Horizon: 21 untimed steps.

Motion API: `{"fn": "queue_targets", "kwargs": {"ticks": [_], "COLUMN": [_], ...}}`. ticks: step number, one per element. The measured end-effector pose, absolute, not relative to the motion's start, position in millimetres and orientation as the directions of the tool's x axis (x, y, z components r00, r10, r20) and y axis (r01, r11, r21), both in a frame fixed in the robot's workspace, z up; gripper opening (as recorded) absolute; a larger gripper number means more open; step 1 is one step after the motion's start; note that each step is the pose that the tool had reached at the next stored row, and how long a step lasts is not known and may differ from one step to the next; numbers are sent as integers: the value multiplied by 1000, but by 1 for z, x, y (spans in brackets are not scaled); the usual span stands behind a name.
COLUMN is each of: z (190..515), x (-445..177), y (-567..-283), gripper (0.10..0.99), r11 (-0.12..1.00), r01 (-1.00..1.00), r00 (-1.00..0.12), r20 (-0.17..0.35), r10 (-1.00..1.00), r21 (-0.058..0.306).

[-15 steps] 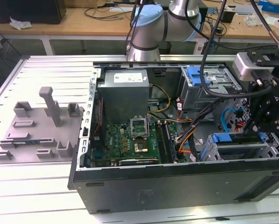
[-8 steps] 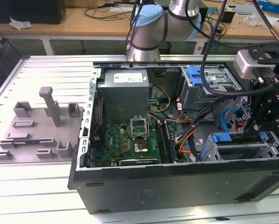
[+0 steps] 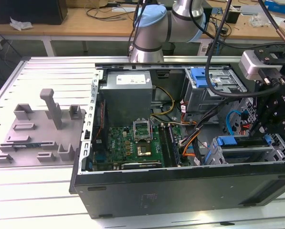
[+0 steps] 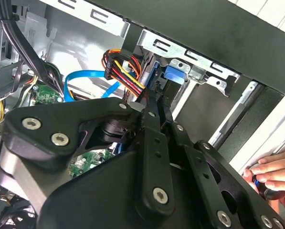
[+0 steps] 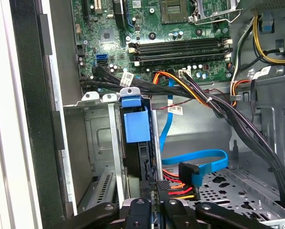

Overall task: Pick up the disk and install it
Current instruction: 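Insert the first disk wire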

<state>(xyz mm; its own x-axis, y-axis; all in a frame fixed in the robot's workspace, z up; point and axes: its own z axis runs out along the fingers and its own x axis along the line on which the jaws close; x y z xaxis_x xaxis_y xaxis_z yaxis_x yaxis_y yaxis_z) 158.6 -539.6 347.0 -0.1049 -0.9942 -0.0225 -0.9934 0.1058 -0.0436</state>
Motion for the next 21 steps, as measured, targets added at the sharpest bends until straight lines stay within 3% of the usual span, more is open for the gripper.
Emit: {"fn": "queue_targets", "kwargs": {"ticks": [21], "z": [344], "x": [159], "y": [-539], "gripper": [169], "r11": [106], "r01": [-993], "r00": [-105], "r20": [-22], "r10": [-994], "r21": [-44]}}
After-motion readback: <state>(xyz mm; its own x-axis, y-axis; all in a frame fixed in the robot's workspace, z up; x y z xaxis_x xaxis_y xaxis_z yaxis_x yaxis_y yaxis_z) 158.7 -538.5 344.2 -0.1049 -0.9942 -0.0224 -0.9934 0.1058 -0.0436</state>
